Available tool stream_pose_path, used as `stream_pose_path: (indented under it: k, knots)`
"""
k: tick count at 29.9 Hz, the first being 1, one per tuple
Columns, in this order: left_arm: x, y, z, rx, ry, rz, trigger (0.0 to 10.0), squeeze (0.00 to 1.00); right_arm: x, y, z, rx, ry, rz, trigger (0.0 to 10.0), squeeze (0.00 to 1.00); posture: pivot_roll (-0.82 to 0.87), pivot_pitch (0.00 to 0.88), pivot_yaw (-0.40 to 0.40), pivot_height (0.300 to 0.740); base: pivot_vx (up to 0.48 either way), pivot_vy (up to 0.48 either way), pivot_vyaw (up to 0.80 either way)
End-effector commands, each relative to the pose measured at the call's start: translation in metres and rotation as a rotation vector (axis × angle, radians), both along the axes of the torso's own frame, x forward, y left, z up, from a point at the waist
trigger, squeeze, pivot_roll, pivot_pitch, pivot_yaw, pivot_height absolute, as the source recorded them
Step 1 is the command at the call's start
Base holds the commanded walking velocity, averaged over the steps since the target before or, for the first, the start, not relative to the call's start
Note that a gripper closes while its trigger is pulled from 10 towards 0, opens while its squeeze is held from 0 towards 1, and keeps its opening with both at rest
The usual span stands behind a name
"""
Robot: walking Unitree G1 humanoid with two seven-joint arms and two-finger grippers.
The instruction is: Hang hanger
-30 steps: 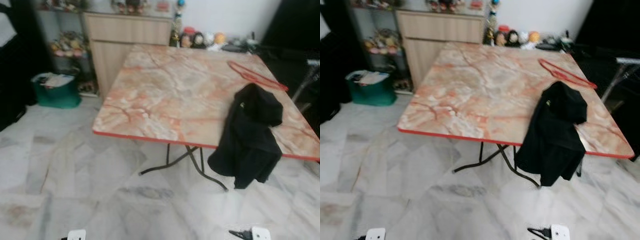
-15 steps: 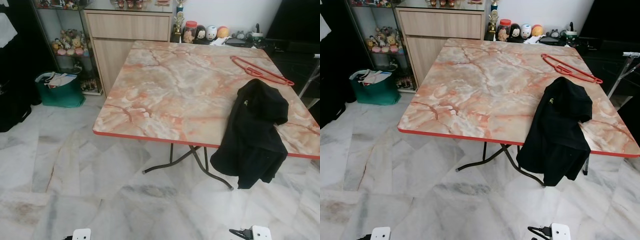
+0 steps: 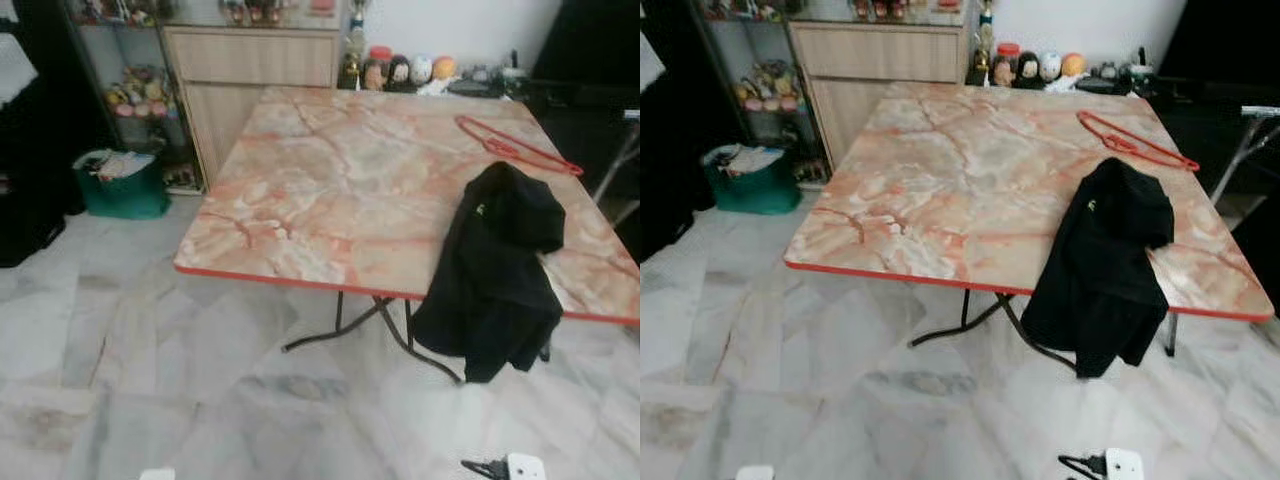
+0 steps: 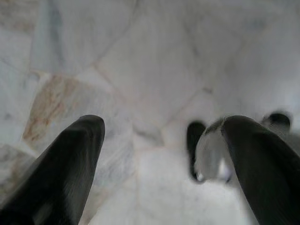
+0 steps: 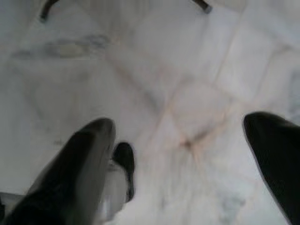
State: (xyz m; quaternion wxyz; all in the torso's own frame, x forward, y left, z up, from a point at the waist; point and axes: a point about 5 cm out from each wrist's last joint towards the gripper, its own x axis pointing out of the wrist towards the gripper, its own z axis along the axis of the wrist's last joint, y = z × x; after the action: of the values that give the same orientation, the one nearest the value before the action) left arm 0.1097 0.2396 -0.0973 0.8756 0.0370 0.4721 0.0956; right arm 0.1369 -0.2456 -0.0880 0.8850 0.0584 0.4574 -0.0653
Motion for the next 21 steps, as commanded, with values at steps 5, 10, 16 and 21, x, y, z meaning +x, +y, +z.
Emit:
stream_pose_path:
  k: [5,10,16,21]
  knots:
    - [0.0004,-0.0058,-0.0014,-0.018,0.003,-0.012,10.0,0.00,-0.0108,-0.0113,-0.0005,-0.027,0.028,-0.009,10.0,0.00,0.04,0.000,-0.028,0.740,0.000,-0.352,0.00]
    - [-0.0007,-0.0078,-0.0024,-0.024,0.010,-0.013,10.0,0.00,-0.0108,-0.0115,-0.0001,-0.024,0.016,-0.015,10.0,0.00,0.03,0.000,-0.027,0.740,0.000,-0.351,0.00]
    - [0.0040,-0.0099,-0.0019,-0.025,0.008,-0.014,10.0,0.00,-0.0107,-0.0107,-0.0005,-0.018,0.022,-0.021,10.0,0.00,0.03,0.000,-0.026,0.740,0.000,-0.352,0.00]
    - [0.0062,-0.0112,-0.0017,-0.027,0.006,-0.011,10.0,0.00,-0.0107,-0.0108,-0.0007,-0.019,0.030,-0.019,10.0,0.00,0.03,0.000,-0.026,0.740,0.000,-0.354,0.00]
